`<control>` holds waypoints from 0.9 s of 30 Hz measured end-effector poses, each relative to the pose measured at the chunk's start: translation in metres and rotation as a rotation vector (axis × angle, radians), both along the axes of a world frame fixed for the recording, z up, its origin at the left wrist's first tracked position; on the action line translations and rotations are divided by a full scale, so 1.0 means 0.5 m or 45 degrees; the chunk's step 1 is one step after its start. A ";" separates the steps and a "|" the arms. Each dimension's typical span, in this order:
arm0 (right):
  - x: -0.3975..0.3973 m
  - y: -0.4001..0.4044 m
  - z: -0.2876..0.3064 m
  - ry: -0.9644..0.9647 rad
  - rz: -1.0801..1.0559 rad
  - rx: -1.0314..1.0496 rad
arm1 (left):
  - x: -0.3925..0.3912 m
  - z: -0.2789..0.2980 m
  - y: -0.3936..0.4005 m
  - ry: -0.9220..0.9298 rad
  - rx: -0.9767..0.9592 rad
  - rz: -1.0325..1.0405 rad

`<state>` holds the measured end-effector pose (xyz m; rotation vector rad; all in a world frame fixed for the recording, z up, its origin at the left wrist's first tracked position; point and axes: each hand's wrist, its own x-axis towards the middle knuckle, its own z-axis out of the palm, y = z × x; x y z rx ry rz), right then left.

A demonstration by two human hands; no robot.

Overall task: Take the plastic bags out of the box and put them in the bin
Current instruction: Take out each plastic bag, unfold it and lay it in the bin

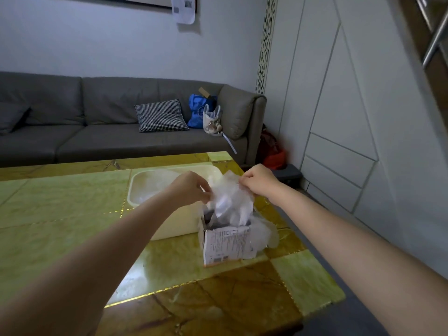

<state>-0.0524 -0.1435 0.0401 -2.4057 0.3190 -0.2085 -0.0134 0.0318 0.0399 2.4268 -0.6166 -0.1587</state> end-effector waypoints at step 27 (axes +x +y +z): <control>0.007 0.066 0.103 -0.363 0.195 1.055 | -0.003 0.098 0.013 0.624 -1.026 -0.215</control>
